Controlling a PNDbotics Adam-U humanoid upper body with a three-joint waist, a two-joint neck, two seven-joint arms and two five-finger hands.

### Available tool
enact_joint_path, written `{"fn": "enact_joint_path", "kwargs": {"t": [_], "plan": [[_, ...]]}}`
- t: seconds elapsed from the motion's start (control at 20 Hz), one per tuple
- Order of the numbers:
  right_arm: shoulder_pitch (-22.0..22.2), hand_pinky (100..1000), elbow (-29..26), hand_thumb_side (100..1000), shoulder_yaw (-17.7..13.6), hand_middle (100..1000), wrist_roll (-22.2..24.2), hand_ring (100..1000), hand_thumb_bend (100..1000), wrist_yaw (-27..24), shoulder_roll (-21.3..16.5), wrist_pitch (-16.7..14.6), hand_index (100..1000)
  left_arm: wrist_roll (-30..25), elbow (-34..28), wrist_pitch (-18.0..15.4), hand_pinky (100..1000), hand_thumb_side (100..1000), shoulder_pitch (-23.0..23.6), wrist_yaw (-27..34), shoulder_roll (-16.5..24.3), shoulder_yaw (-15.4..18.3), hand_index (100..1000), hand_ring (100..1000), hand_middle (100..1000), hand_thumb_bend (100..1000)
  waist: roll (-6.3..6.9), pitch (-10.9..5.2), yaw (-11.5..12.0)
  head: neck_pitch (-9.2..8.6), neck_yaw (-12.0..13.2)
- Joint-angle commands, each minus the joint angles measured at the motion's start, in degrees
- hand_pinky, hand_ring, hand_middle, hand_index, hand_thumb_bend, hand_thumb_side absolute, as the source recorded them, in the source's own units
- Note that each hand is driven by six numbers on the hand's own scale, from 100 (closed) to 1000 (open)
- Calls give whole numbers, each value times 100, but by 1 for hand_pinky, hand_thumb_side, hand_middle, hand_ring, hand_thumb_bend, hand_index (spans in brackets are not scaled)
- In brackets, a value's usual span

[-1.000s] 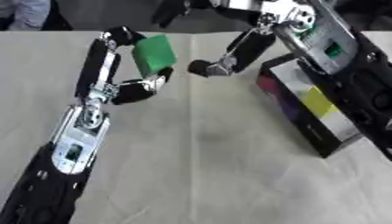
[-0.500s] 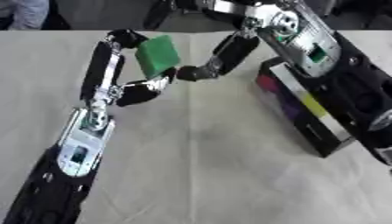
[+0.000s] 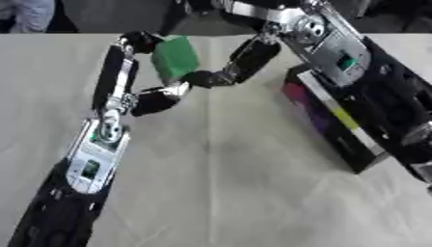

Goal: Pick up the objects with one hand, pass them to the other hand, and then place them into the box on the other side of the table.

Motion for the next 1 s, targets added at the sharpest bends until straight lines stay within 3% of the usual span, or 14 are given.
{"fn": "enact_joint_path", "kwargs": {"t": [0.05,0.4,1.0], "plan": [[-136,874,115,100,-46,690,-266,769,388,190,-21,-53,768,1,-67,-70,733,179,-130,108,-37,-26,438,609,480,198,34,9,7,-12,-20],[-143,873,263,100,-37,690,-527,769,388,367,6,-174,771,-51,-117,-133,731,175,-130,168,-71,-108,436,607,477,204,37,25,33,-12,-44],[-120,878,366,100,-18,697,-439,776,403,479,14,-326,787,-29,-152,-149,727,172,-141,154,-113,-137,426,604,472,186,34,49,42,-12,-23]]}}
